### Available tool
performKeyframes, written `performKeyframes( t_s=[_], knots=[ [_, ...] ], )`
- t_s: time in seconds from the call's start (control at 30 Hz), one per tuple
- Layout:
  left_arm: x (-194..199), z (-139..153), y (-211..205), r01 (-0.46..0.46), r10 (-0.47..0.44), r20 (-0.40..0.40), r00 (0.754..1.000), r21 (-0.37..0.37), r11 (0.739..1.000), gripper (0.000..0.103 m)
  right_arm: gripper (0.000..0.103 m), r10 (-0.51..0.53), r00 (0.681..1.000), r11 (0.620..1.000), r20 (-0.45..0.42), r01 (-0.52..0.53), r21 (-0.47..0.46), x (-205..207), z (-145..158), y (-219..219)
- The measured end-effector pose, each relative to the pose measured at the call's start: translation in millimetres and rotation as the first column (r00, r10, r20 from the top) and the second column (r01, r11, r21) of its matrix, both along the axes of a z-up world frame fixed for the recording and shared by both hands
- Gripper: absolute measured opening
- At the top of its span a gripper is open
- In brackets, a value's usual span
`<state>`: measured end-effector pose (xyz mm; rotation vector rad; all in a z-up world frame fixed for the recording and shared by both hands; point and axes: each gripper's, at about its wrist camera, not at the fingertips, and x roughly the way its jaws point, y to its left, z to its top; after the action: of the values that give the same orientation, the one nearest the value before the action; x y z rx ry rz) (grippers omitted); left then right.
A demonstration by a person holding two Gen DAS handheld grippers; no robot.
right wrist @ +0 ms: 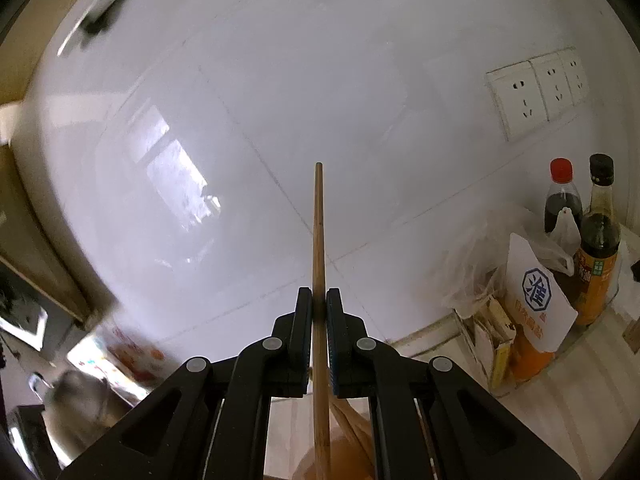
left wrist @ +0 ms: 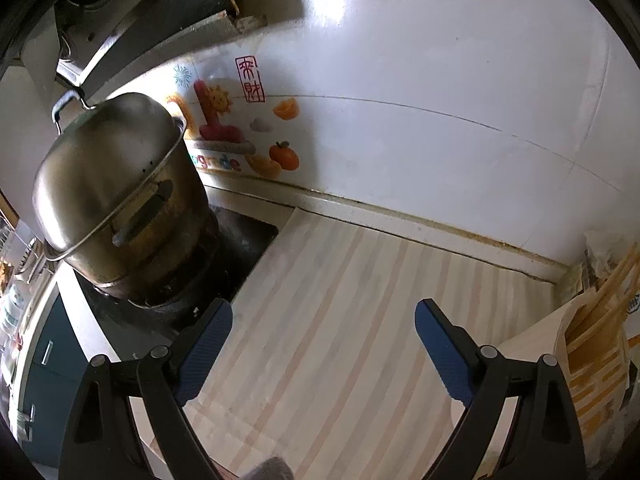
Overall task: Organize utensils
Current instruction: 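Lower both chopsticks into the pink holder and open both tools, then move both open tools back down to the chopsticks on the placemat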
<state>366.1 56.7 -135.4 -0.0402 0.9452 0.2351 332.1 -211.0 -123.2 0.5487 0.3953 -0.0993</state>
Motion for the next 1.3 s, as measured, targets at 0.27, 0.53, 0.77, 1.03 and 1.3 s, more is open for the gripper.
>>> performKeyframes(
  t_s=[0.27,0.53,0.77,1.03,1.3],
  knots=[
    [-4,0,0,0.025,-0.025,-0.002,1.000,-0.037,0.999,0.093,0.007,0.047,0.998,0.998,-0.030,-0.048,-0.042,-28,-5,5],
    [-9,6,-11,0.064,-0.063,0.009,0.998,-0.044,0.997,0.093,0.008,0.084,0.996,0.995,-0.003,-0.084,-0.056,-69,10,-7],
    [-8,14,-17,0.066,-0.065,0.036,0.997,-0.016,0.998,0.096,0.007,0.084,0.994,0.996,0.064,-0.081,-0.041,-81,29,-8],
    [-10,11,-16,0.079,-0.079,0.022,0.997,-0.005,0.997,0.103,0.007,0.104,0.991,0.978,0.087,-0.086,-0.192,-58,30,21],
    [-44,16,-8,0.086,-0.085,0.018,0.996,-0.041,0.995,0.103,0.059,0.193,0.977,0.972,-0.086,-0.202,-0.116,-81,14,2]
  ],
)
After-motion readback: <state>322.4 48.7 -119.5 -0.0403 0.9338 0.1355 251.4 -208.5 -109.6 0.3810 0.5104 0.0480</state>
